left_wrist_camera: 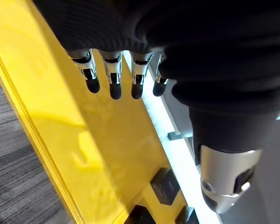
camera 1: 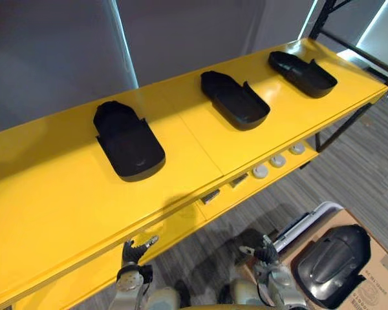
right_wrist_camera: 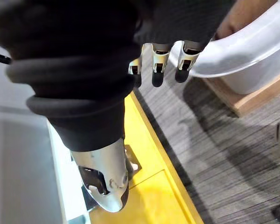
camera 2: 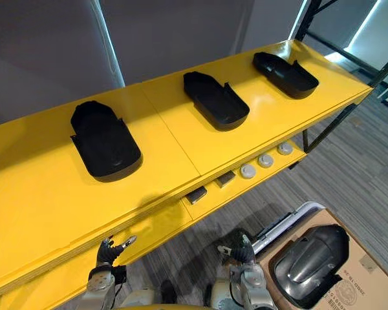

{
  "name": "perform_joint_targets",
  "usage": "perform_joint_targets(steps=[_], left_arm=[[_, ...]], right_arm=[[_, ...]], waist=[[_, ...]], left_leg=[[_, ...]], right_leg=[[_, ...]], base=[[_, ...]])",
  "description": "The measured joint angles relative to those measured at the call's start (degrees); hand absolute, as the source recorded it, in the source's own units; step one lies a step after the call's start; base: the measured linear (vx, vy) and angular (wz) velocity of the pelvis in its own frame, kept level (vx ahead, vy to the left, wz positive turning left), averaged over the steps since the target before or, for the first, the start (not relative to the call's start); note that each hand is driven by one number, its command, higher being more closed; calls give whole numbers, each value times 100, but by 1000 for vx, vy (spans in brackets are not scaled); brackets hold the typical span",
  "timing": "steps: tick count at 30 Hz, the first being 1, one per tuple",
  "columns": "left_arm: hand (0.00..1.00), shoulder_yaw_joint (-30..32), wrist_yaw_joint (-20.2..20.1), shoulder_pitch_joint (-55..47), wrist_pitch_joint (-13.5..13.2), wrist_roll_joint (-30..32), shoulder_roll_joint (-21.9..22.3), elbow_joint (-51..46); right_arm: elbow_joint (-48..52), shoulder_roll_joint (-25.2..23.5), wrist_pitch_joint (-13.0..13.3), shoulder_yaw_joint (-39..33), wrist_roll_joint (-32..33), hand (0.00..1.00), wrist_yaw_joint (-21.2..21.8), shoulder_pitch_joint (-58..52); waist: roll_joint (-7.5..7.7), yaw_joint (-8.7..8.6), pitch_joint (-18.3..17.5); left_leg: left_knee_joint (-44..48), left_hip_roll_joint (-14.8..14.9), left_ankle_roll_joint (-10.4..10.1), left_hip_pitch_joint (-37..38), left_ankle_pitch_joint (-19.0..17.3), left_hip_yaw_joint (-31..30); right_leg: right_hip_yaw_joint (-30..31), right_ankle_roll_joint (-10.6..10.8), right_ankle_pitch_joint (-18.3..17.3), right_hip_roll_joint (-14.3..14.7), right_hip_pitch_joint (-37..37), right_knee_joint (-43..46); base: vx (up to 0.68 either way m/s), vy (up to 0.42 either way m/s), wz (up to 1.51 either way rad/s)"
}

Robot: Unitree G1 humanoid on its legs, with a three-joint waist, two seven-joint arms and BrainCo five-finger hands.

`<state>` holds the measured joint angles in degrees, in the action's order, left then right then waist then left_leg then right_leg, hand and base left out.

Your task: Walk over and take plastic housings, then place them on the shelf

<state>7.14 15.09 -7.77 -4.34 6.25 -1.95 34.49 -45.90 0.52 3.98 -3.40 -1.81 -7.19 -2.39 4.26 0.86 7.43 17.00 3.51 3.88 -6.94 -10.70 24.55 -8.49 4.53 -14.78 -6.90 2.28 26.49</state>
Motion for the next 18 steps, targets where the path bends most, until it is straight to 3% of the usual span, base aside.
perform_joint_targets(steps=[2,3,5,10,14,18], left_arm=[[0,5,7,88,5,-11,-51,207],[0,-18,1,205,29,-23,-8,500],[0,-112,-1,235,53,-78,68,608],[0,-211,-8,180,64,-90,83,785],[0,-272,-25,111,98,47,74,1122],[0,-271,-110,99,146,190,30,1344]], right_arm=[[-206,40,30,54,-62,0,50,209],[-267,115,55,124,-62,0,97,372],[-288,117,45,117,-64,0,101,395],[-320,115,53,97,-107,0,111,270],[-320,78,47,-33,-105,0,100,32],[-272,51,40,-71,-73,0,91,-82]], waist=[[120,118,-71],[1,98,-1],[-18,-7,13],[-122,-1,-72],[-139,-23,-72],[-190,-174,-94]], left_leg=[[-62,-68,-149,-246,176,-209],[-86,-33,-196,-294,274,-345],[-148,-40,-290,-198,468,-594],[-857,-54,-381,204,761,-688],[-1363,-94,-376,583,921,-373],[-1636,-153,-342,733,980,96]], right_leg=[[41,-40,4,111,-219,-1221],[74,-214,183,228,-407,-1662],[57,-259,288,265,-516,-1782],[393,-346,430,388,-433,-1784],[803,-282,491,378,-393,-1761],[1238,-170,616,360,-174,-1774]], base=[[-134,-182,-79],[-166,-164,-53],[-161,-126,-6],[-129,-54,-33],[-59,31,-50],[-9,65,-69]])
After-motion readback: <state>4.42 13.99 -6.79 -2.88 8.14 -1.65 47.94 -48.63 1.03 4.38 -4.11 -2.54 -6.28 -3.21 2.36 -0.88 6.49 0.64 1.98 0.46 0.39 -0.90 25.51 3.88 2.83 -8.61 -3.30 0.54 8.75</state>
